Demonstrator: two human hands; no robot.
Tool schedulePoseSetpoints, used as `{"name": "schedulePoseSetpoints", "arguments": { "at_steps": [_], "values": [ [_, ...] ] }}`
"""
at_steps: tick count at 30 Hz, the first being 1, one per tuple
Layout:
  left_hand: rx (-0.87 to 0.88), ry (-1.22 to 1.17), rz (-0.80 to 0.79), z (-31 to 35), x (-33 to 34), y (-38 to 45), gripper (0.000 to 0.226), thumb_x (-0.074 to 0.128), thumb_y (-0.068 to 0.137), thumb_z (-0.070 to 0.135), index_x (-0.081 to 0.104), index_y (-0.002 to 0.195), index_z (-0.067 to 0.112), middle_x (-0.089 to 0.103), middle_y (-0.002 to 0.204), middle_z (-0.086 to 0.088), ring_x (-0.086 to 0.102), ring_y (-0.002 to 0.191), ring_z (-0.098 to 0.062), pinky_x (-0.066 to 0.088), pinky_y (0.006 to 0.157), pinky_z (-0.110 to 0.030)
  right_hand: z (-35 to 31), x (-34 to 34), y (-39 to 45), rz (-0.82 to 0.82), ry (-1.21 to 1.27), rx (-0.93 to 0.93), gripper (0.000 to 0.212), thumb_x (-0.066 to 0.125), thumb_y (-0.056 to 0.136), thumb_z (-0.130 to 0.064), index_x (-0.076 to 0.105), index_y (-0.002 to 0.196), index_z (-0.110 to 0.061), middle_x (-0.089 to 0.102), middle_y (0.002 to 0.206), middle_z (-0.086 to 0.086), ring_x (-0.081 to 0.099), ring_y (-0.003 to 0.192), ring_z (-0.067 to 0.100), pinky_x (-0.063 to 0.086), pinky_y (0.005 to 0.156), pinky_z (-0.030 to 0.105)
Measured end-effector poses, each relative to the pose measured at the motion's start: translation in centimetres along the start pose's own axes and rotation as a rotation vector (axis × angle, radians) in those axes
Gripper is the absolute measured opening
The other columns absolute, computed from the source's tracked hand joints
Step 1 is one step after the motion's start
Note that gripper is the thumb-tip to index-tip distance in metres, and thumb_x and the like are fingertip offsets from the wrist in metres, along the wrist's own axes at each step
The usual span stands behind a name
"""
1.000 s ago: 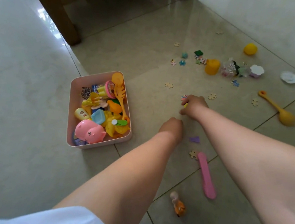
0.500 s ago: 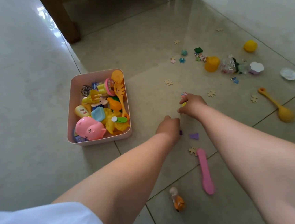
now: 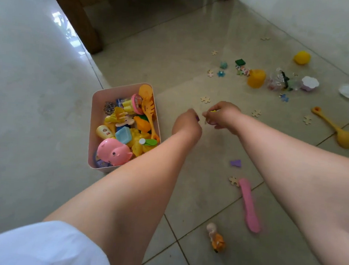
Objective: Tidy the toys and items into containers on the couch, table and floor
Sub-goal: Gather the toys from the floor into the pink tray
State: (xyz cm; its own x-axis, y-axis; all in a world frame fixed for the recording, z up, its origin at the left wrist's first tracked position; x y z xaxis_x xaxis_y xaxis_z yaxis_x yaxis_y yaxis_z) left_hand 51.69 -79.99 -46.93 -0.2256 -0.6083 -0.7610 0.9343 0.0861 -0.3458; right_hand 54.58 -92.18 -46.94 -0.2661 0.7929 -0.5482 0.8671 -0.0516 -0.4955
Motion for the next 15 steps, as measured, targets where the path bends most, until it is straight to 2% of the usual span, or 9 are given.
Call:
{"name": "schedulePoseSetpoints", "arguments": {
  "at_steps": [4,7,9,12,14,15],
  "values": [
    [-0.125,-0.193,0.337,-3.4,-7.3,0.4,0.028,0.042,0.087,0.001,0.055,0.108,0.015,0.057,0.102,-0.005,0.053,0.087,-0.024,0.041,0.073,-0.028,-5.9,4.0,-0.1,-0.072,0.164,-0.105,0.028,0.052,0.096,-0.038,0.064,0.083,-0.017,0.06,0.072,-0.001,0.055,0.061,0.011,0.048,0.063,0.024],
    [-0.218,-0.166,0.584,-7.4,-11.0,0.0,0.024,0.043,0.093,0.011,0.06,0.111,0.012,0.062,0.11,-0.009,0.059,0.1,-0.03,0.05,0.083,-0.037,-9.4,7.4,-0.3,-0.163,0.24,-0.173,0.029,0.05,0.097,-0.041,0.062,0.088,-0.016,0.063,0.079,0.004,0.058,0.062,0.011,0.049,0.062,0.022],
    [-0.286,-0.09,0.642,-9.3,-12.1,-0.5,0.028,0.04,0.095,0.013,0.06,0.115,0.016,0.059,0.118,-0.011,0.053,0.111,-0.032,0.044,0.091,-0.039,-10.7,9.1,-0.2,-0.199,0.206,-0.224,0.036,0.053,0.094,-0.044,0.064,0.096,-0.009,0.067,0.091,0.012,0.064,0.07,0.018,0.052,0.065,0.027],
    [-0.364,0.062,0.681,-11.3,-12.8,-1.2,0.037,0.039,0.092,0.009,0.06,0.118,0.025,0.048,0.129,-0.01,0.039,0.12,-0.031,0.034,0.097,-0.037,-11.5,10.1,-0.1,-0.018,-0.096,-0.316,0.042,0.058,0.089,-0.048,0.067,0.101,-0.009,0.067,0.105,0.014,0.064,0.095,0.03,0.048,0.074,0.032],
    [-0.337,0.123,0.673,-11.4,-12.6,-1.4,0.041,0.039,0.091,0.005,0.058,0.12,0.026,0.045,0.131,-0.01,0.036,0.121,-0.03,0.032,0.098,-0.036,-11.0,10.0,0.0,0.088,-0.206,-0.263,0.041,0.061,0.088,-0.046,0.063,0.112,-0.012,0.062,0.12,0.013,0.06,0.108,0.031,0.044,0.081,0.031],
    [-0.309,0.138,0.648,-11.0,-12.4,-1.5,0.042,0.039,0.09,0.004,0.057,0.122,0.025,0.044,0.132,-0.01,0.035,0.123,-0.031,0.032,0.1,-0.036,-10.5,10.3,0.2,0.067,-0.248,-0.204,0.045,0.062,0.087,-0.046,0.06,0.116,-0.011,0.061,0.122,0.014,0.059,0.109,0.032,0.044,0.081,0.031]
  ]
}}
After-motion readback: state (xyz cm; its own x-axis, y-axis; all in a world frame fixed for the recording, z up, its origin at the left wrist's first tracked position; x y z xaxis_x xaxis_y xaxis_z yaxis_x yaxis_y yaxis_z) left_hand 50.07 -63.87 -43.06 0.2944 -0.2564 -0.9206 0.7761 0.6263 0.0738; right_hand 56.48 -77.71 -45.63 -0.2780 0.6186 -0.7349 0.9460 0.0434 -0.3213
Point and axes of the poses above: each hand's wrist, its own y-axis towards the middle knuckle, its own x-axis out of the palm, z = x × y, the point moved 3 cm from there along y, towards the middle knuckle
